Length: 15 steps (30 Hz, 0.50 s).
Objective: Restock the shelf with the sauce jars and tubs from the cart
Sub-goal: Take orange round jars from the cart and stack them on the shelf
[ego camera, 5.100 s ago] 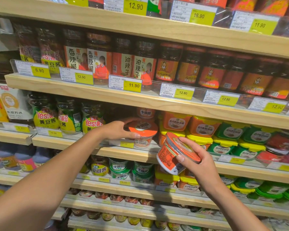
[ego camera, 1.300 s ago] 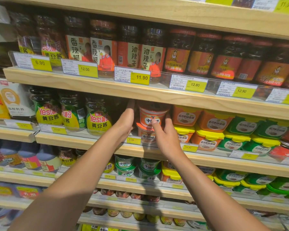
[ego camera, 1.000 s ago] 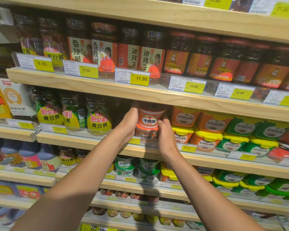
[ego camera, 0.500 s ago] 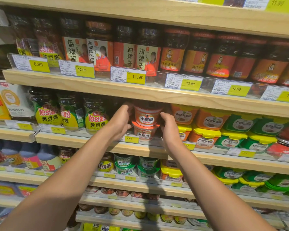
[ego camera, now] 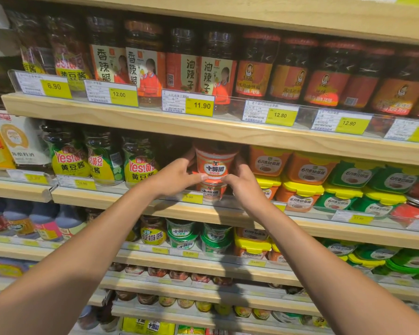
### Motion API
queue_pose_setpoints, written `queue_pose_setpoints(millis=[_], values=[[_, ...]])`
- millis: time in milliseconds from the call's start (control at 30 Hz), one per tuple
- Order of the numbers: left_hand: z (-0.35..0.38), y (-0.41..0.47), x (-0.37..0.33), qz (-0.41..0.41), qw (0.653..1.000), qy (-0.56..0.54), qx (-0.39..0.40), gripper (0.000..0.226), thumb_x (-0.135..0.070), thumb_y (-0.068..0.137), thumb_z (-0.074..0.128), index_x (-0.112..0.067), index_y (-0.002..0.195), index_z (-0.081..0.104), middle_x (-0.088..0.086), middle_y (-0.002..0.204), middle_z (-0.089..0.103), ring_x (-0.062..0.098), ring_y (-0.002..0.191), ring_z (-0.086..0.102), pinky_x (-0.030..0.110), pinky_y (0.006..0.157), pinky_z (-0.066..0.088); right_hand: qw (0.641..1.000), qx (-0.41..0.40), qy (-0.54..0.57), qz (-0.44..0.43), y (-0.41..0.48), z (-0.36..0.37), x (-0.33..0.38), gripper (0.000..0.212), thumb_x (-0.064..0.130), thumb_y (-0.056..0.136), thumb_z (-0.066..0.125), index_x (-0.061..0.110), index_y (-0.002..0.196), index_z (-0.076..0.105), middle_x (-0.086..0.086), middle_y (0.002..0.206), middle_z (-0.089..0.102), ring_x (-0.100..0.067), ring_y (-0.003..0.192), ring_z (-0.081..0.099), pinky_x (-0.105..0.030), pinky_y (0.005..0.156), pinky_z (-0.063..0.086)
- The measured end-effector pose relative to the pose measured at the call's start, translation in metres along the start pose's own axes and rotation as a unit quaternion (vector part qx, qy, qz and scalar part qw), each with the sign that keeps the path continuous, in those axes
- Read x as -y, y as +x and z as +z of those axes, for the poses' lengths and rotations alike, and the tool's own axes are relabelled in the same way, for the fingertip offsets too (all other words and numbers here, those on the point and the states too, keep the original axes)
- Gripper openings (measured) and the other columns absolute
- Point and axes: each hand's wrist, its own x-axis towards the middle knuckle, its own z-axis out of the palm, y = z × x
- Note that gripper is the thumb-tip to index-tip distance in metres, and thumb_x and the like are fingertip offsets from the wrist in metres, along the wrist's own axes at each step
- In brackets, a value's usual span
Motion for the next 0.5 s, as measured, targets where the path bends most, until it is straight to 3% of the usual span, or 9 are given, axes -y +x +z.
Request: queue_pose_setpoints(millis=[100,167,233,267,300,367,433,500], values=[[0.002,-0.003,-0.004,0.004,1.0,-0.015,0.0,0.055,-0.038,0.09,0.07,-0.02,0.138,0.05,0.003,0.126,0.068,0.016,0.114,0.067,0.048,0.103,0.052,1.0,0.002,-0.001,-0.001,-0.004,0.0,0.004,0.043,0.012,0.091,0.063,0.013,0.13,0.045,0.002,0.12,0.059,-0.015,0.112,0.058,-0.022,0.081,0.048],[0.004,-0.008,-0.005,0.001,1.0,-0.015,0.006,0.06,-0.034,0.094,0.069,-0.023,0.145,0.041,0.0,0.136,0.062,0.013,0.119,0.064,0.046,0.106,0.05,1.0,0.016,0.0,-0.023,-0.011,-0.005,0.007,0.048,0.009,0.091,0.062,0.013,0.134,0.044,0.007,0.122,0.058,-0.004,0.111,0.057,-0.013,0.08,0.046],[0.009,-0.02,-0.007,-0.017,0.999,0.019,-0.038,0.068,-0.035,0.093,0.068,-0.026,0.151,0.033,-0.003,0.147,0.049,0.014,0.13,0.055,0.042,0.109,0.047,0.998,0.037,-0.02,-0.054,-0.024,-0.017,0.009,0.047,0.007,0.092,0.061,0.02,0.134,0.044,0.018,0.123,0.056,0.014,0.109,0.052,-0.005,0.083,0.044],[0.013,-0.03,-0.008,-0.024,0.993,0.072,-0.095,0.065,-0.035,0.093,0.068,-0.025,0.148,0.035,-0.004,0.143,0.047,0.014,0.13,0.051,0.04,0.108,0.046,0.997,0.035,-0.032,-0.068,-0.032,-0.026,0.007,0.048,0.004,0.092,0.059,0.023,0.133,0.044,0.024,0.124,0.053,0.02,0.11,0.048,-0.003,0.087,0.042],[0.019,-0.041,-0.009,-0.004,0.975,0.14,-0.171,0.056,-0.029,0.093,0.066,-0.021,0.143,0.042,-0.004,0.135,0.047,0.014,0.127,0.05,0.038,0.106,0.045,0.996,0.014,-0.045,-0.078,-0.039,-0.036,0.002,0.05,0.001,0.092,0.057,0.024,0.134,0.045,0.026,0.126,0.051,0.021,0.113,0.046,-0.006,0.094,0.042],[0.033,-0.063,-0.014,0.107,0.931,0.208,-0.281,0.035,-0.009,0.09,0.06,-0.017,0.124,0.054,-0.006,0.118,0.05,0.013,0.115,0.051,0.035,0.097,0.047,0.991,-0.055,-0.064,-0.099,-0.053,-0.057,-0.007,0.052,-0.003,0.09,0.055,0.021,0.136,0.049,0.017,0.134,0.054,0.01,0.122,0.048,-0.024,0.106,0.044],[0.048,-0.075,-0.027,0.166,0.939,0.178,-0.245,0.033,-0.001,0.09,0.055,-0.021,0.116,0.057,-0.011,0.112,0.052,0.006,0.103,0.055,0.031,0.086,0.05,0.986,-0.112,-0.074,-0.098,-0.062,-0.075,-0.013,0.053,-0.003,0.089,0.054,0.021,0.136,0.05,0.012,0.135,0.055,0.0,0.124,0.051,-0.033,0.106,0.045],[0.065,-0.075,-0.04,0.159,0.967,0.143,-0.142,0.043,-0.005,0.094,0.051,-0.029,0.129,0.052,-0.015,0.123,0.05,-0.002,0.109,0.055,0.028,0.089,0.052,0.982,-0.134,-0.109,-0.071,-0.063,-0.087,-0.016,0.055,0.004,0.09,0.055,0.021,0.141,0.043,0.008,0.139,0.05,-0.006,0.124,0.052,-0.036,0.105,0.046]])
